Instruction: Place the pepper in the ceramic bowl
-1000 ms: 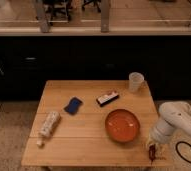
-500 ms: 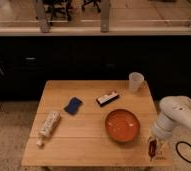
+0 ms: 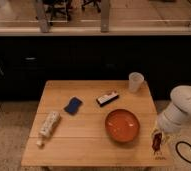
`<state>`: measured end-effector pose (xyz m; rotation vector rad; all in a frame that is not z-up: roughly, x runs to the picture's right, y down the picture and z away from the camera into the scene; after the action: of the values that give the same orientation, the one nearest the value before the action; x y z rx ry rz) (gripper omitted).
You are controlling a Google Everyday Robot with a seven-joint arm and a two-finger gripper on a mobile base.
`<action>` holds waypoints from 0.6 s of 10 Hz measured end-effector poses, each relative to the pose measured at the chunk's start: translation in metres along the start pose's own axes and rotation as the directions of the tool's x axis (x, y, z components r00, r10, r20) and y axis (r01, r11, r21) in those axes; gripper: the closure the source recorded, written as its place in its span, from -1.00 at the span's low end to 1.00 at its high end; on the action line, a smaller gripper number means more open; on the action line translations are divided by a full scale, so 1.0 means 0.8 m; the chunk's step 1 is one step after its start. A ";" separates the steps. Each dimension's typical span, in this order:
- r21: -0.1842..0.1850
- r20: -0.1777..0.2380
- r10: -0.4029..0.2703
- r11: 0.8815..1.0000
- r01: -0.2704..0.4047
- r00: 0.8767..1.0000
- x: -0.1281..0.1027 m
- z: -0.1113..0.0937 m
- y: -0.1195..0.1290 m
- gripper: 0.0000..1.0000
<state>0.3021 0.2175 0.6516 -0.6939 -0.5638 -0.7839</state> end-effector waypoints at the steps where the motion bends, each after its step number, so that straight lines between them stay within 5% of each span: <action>1: 0.011 -0.009 0.008 1.000 -0.007 1.000 0.002 -0.010 0.000 1.00; 6: 0.038 -0.025 0.006 0.999 -0.005 1.000 0.005 -0.029 -0.006 1.00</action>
<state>0.3052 0.1959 0.6412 -0.6498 -0.5525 -0.7734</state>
